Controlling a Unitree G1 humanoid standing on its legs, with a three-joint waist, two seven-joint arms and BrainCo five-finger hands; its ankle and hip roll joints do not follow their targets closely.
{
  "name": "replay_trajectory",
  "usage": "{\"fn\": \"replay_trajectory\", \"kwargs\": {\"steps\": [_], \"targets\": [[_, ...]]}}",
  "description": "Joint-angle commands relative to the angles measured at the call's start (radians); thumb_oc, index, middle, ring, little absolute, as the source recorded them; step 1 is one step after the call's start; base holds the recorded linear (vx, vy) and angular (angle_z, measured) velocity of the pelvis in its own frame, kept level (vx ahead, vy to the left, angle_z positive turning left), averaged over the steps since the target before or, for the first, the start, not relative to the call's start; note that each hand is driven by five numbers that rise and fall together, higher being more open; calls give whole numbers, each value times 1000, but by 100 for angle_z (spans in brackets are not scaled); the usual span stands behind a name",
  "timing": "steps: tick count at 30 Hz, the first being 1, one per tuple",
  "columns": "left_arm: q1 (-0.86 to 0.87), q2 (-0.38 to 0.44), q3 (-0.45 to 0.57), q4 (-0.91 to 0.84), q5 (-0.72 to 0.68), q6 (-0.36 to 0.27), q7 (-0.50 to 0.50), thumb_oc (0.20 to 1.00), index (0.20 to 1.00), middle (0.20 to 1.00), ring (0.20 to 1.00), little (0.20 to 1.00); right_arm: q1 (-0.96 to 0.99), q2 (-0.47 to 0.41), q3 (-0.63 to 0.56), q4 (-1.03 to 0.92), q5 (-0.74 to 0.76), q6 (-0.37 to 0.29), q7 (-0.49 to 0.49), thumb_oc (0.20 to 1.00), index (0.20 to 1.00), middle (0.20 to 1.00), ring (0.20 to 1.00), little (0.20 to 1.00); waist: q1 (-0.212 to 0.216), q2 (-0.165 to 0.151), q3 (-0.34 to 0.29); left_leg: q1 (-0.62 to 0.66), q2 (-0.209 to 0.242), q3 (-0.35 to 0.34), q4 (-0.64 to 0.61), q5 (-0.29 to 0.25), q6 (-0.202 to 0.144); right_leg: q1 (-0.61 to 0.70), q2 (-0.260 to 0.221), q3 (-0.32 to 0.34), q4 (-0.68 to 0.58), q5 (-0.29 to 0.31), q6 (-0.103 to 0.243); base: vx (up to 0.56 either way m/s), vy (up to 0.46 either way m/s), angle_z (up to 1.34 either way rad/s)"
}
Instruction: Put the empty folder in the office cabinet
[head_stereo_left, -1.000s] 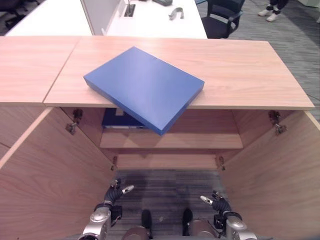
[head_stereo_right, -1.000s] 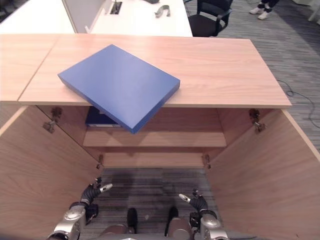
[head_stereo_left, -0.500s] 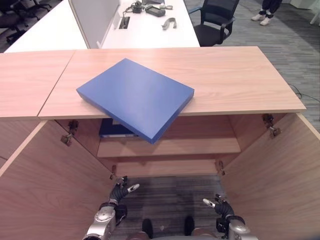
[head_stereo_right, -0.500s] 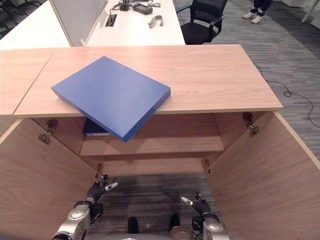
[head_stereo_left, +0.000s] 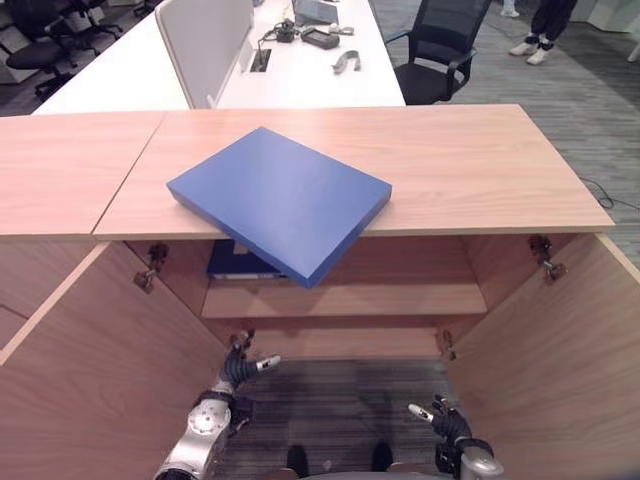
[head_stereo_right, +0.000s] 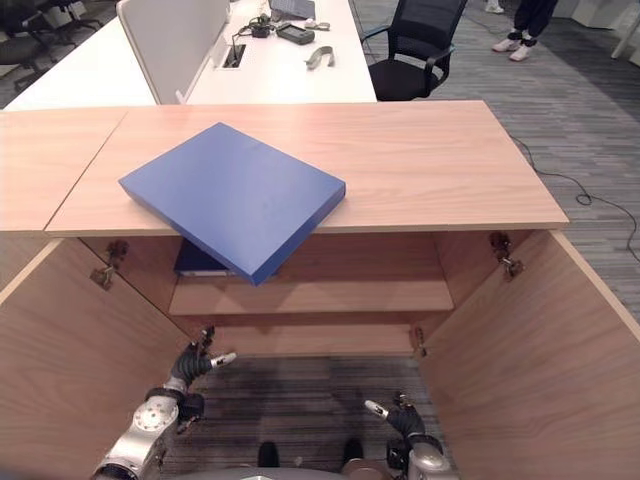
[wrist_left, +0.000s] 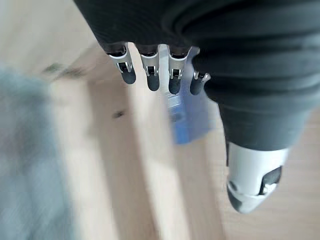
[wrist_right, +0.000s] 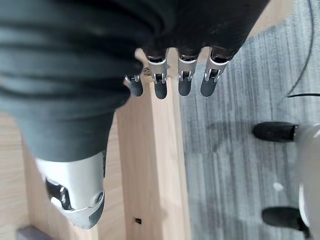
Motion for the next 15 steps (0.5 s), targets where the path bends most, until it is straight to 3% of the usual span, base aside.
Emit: {"fn": "replay_trajectory", "kwargs": {"steps": [1, 6, 15], "targets": [[-61, 50, 76, -109, 146, -101, 123, 1000, 1000, 1000, 1000, 1000, -51, -3, 1, -9, 13, -70, -17, 1000, 1000, 1000, 1000, 1000, 32, -31, 39, 42, -4, -16, 12, -74, -44, 78, -21, -1, 7, -76, 78, 16, -66, 13], [-59, 80, 112, -252, 229, -124, 189, 1000, 1000, 1000, 1000, 1000, -53, 3, 17, -5, 5, -73, -24, 1000, 1000, 1000, 1000, 1000, 43, -36, 33, 42, -1, -26, 12, -75, -48, 83, -18, -10, 7, -82, 76, 15, -41, 13], [-80, 75, 182, -486, 196, -169, 267, 1000, 1000, 1000, 1000, 1000, -67, 9, 48, 3, 5, -65, -28, 1000, 1000, 1000, 1000, 1000, 58, -42, 25, 47, 3, -44, 12, -74, -51, 97, -9, -27, 7, -94, 67, 9, -33, 8]]}}
